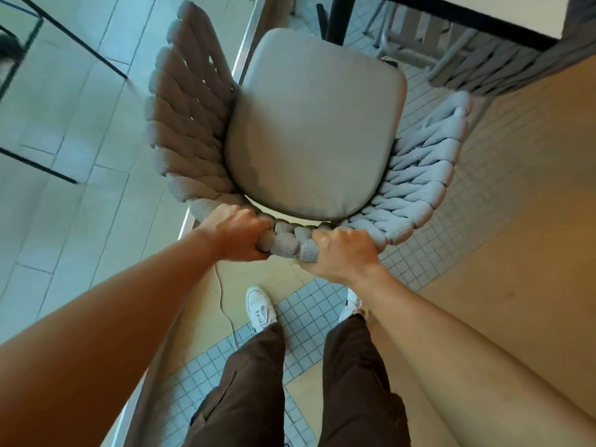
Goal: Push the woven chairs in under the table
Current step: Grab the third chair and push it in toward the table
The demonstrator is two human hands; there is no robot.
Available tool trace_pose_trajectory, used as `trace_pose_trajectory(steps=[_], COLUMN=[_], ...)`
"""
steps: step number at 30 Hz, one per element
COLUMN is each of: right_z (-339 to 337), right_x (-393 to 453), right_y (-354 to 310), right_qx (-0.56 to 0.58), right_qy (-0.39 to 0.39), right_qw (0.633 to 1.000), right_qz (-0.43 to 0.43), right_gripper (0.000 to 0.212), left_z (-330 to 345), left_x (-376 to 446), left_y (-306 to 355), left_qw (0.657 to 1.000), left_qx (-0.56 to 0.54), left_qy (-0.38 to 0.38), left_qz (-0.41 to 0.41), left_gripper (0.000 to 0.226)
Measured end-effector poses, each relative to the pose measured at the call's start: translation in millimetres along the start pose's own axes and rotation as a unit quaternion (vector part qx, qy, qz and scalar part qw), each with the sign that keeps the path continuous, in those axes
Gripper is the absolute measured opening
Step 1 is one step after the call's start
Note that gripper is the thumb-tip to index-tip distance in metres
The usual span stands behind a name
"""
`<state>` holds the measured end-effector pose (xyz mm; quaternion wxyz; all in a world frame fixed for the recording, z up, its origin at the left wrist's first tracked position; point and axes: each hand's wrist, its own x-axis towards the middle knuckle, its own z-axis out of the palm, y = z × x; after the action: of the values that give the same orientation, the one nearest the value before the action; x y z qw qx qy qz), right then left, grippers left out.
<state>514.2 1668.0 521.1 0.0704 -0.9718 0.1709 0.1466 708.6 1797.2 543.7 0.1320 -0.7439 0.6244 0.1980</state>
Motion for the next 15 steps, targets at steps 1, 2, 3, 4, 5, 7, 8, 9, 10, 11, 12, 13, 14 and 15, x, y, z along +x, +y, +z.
trace_pose_trajectory(steps=[1, 2, 3, 4, 5, 7, 8, 9, 10, 11, 12, 13, 14, 15], right_z=[1, 2, 4, 5, 6, 8, 8, 7, 5, 3, -1, -5, -9, -12], right_x=[0, -1, 0, 0, 0, 1, 2, 3, 6, 8, 11, 15, 20, 25], right_y=[3, 4, 5, 7, 7, 10, 11, 13, 14, 17, 21, 25, 30, 34], right_qx=[-0.004, 0.002, 0.013, 0.020, 0.025, 0.022, 0.014, 0.009, 0.007, 0.008, 0.008, 0.008, 0.006, 0.001], right_qy=[0.011, 0.027, 0.044, 0.059, 0.064, 0.060, 0.060, 0.062, 0.065, 0.069, 0.069, 0.066, 0.063, 0.060], right_qw=[1.000, 0.999, 0.998, 0.997, 0.997, 0.997, 0.997, 0.997, 0.997, 0.997, 0.997, 0.997, 0.997, 0.997], right_qz=[-0.017, -0.032, -0.042, -0.046, -0.046, -0.047, -0.048, -0.047, -0.045, -0.043, -0.041, -0.041, -0.043, -0.045], right_gripper=[0.078, 0.075, 0.070, 0.063, 0.059, 0.058, 0.058, 0.059, 0.058, 0.058, 0.056, 0.056, 0.056, 0.057], left_z=[1, 3, 5, 5, 5, 5, 5, 4, 3, 1, -1, -4, -7, -10], left_x=[-1, -1, -2, -3, -2, 0, 2, 3, 6, 9, 13, 17, 23, 28], left_y=[0, 0, 0, 0, 1, 0, -1, -1, -2, -2, -3, -3, -4, -6], left_qw=[1.000, 1.000, 1.000, 1.000, 1.000, 1.000, 1.000, 0.999, 0.999, 0.999, 0.999, 0.999, 0.999, 0.999], left_qx=[0.004, 0.004, 0.003, 0.003, 0.004, 0.003, 0.005, 0.006, 0.006, 0.005, 0.002, -0.002, -0.006, -0.009], left_qy=[0.003, 0.006, 0.010, 0.012, 0.014, 0.020, 0.022, 0.022, 0.024, 0.027, 0.030, 0.033, 0.033, 0.032], left_qz=[0.003, 0.005, 0.009, 0.012, 0.015, 0.020, 0.021, 0.023, 0.025, 0.026, 0.025, 0.022, 0.017, 0.014], left_gripper=[0.052, 0.051, 0.050, 0.049, 0.049, 0.049, 0.049, 0.050, 0.051, 0.051, 0.052, 0.052, 0.052, 0.052])
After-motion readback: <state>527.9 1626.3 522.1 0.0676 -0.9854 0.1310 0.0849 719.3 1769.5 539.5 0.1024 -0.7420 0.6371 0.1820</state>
